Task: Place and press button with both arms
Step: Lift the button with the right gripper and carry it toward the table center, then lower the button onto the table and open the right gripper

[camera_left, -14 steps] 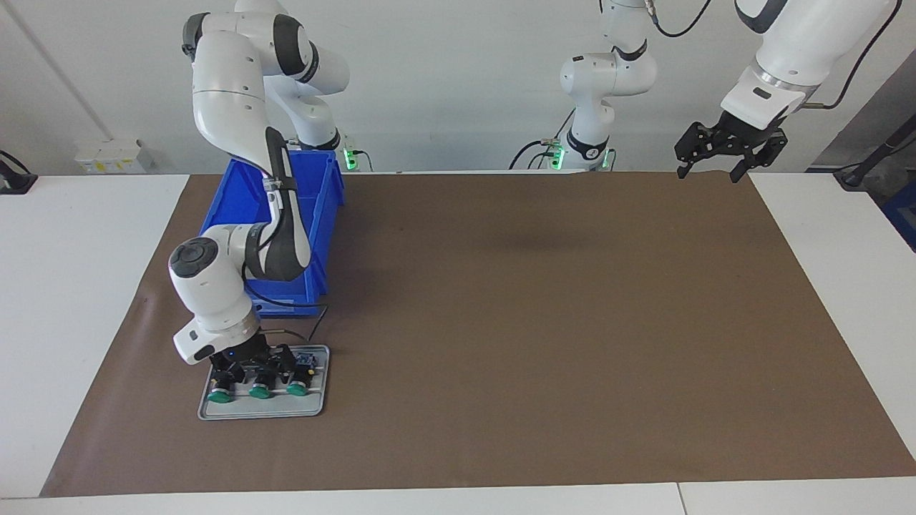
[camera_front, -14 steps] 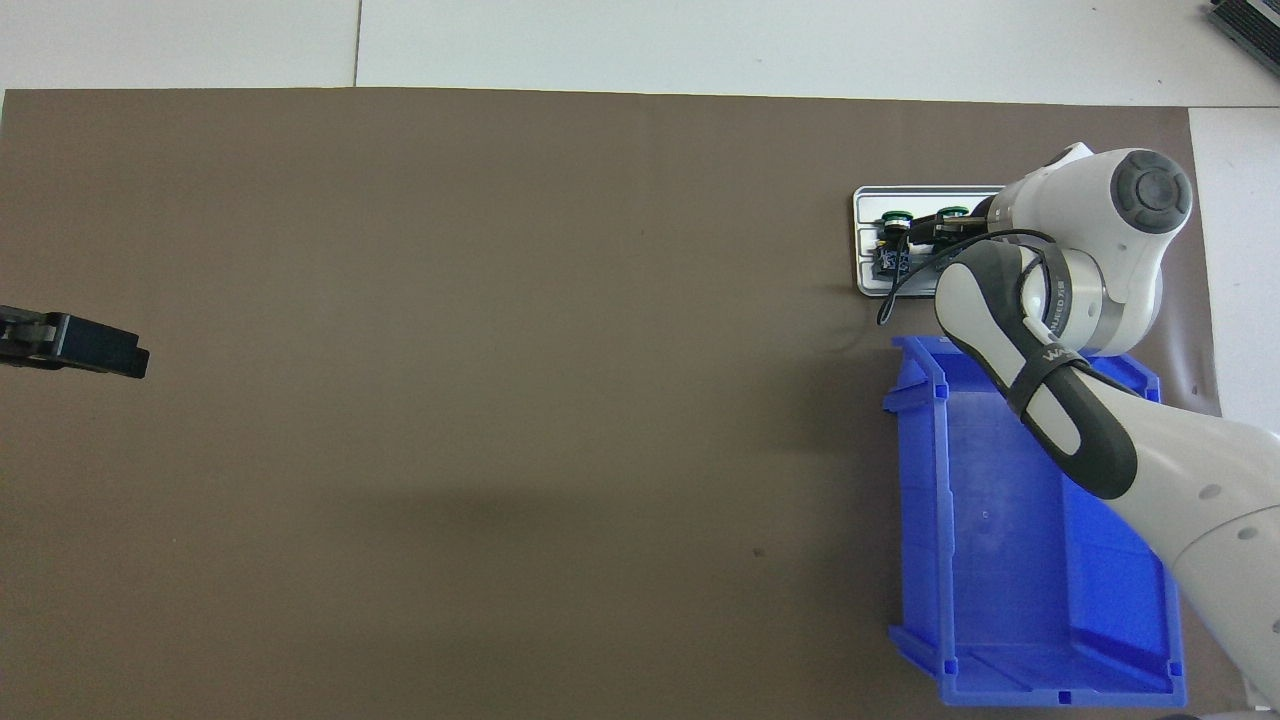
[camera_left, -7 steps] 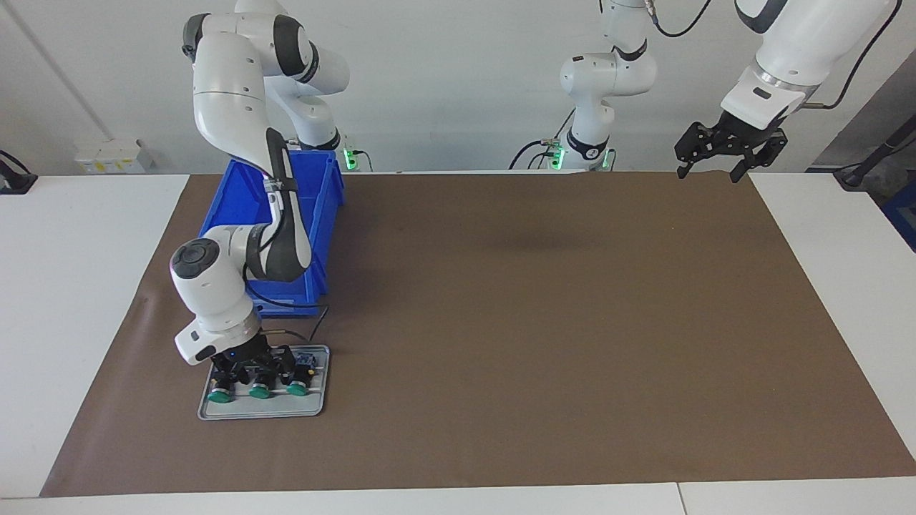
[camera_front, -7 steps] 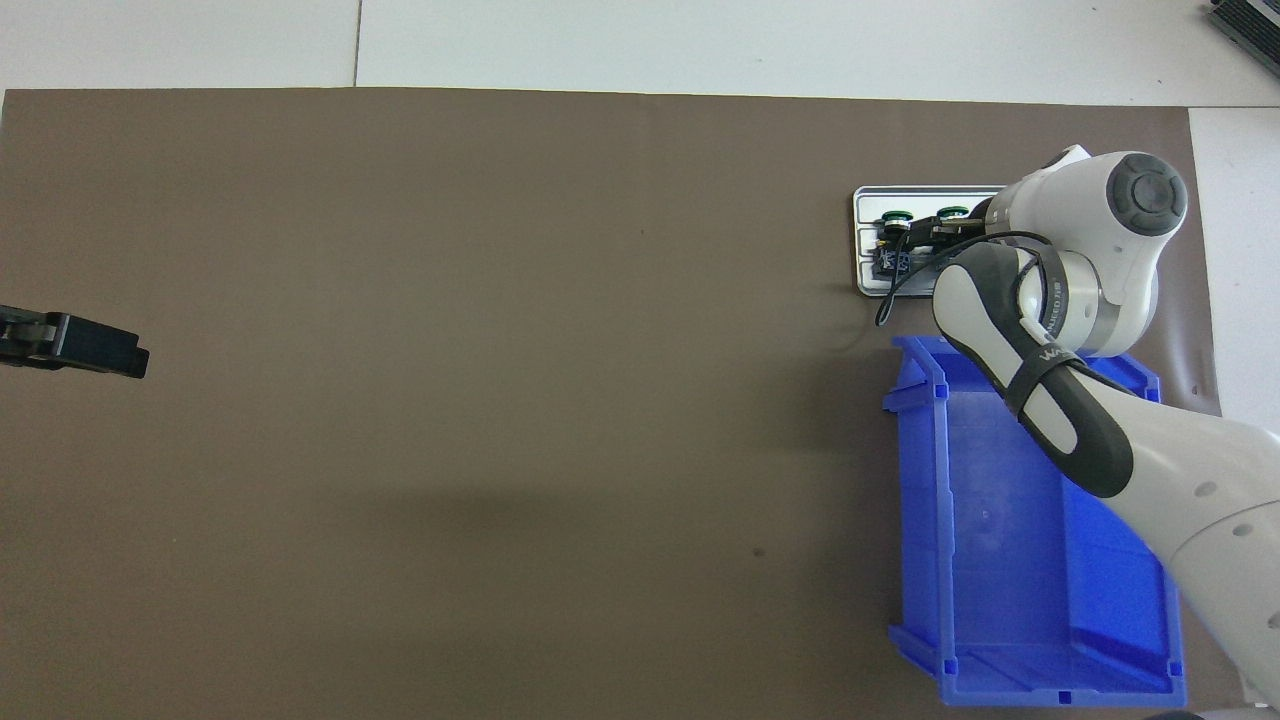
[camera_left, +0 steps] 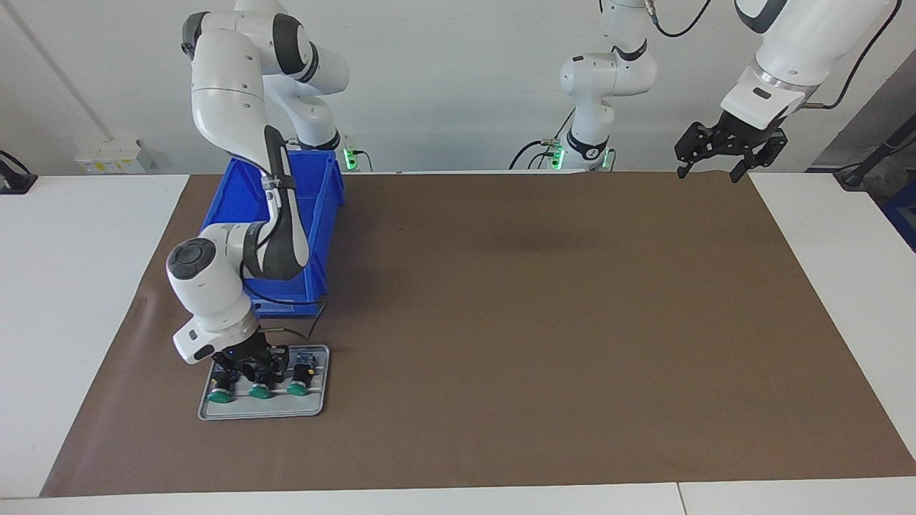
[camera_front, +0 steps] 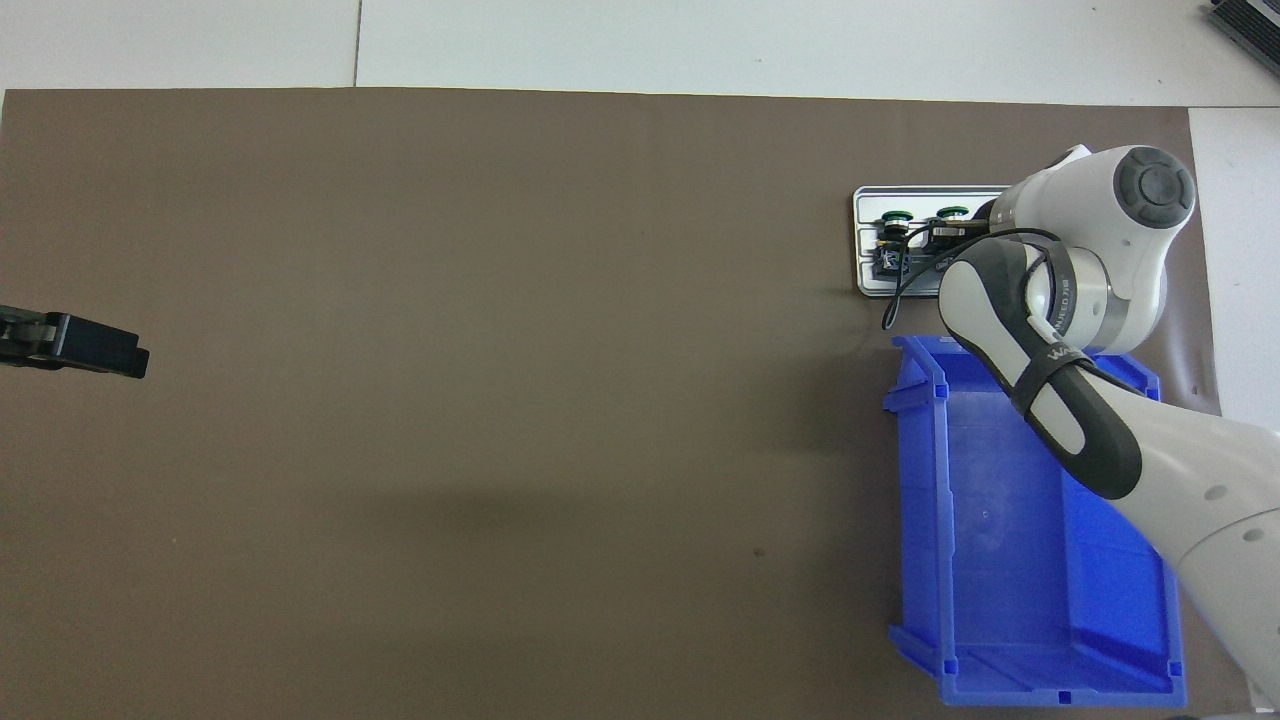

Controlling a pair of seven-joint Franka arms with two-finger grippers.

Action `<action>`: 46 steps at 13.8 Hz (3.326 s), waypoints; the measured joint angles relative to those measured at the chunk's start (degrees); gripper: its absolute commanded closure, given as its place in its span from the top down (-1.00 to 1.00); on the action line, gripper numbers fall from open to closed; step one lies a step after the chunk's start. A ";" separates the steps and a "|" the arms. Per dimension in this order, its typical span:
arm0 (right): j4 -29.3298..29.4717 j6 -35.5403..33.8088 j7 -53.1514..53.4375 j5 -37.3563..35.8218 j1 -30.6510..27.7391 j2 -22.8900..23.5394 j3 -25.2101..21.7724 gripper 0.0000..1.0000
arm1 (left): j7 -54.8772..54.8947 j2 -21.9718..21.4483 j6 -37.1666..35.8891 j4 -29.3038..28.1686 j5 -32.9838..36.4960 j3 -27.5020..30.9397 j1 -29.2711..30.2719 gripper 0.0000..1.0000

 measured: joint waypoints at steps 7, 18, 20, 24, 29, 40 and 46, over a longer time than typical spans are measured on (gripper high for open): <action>10.32 -14.37 14.03 -0.01 1.06 -2.67 0.05 -1.00 | 0.00 0.00 0.00 0.00 0.00 0.00 0.00 1.00; 14.27 -19.01 86.94 -0.25 17.44 -5.59 0.32 -1.00 | 0.00 0.00 0.00 0.00 0.00 0.00 0.00 1.00; 14.24 -19.01 98.01 -1.13 21.68 -5.61 0.39 -1.00 | 0.00 0.00 0.00 0.00 0.00 0.00 0.00 1.00; 12.95 -19.05 116.58 -5.88 28.75 -5.17 0.59 -1.00 | 0.00 0.00 0.00 0.00 0.00 0.00 0.00 1.00; 12.37 -15.11 128.90 -10.25 35.53 -0.33 0.65 -1.00 | 0.00 0.00 0.00 0.00 0.00 0.00 0.00 1.00; 10.72 -11.43 134.67 -10.25 40.43 3.20 0.65 -1.00 | 0.00 0.00 0.00 0.00 0.00 0.00 0.00 1.00; 8.15 -8.86 135.64 -10.25 40.78 3.21 0.66 -1.00 | 0.00 0.00 0.00 0.00 0.00 0.00 0.00 1.00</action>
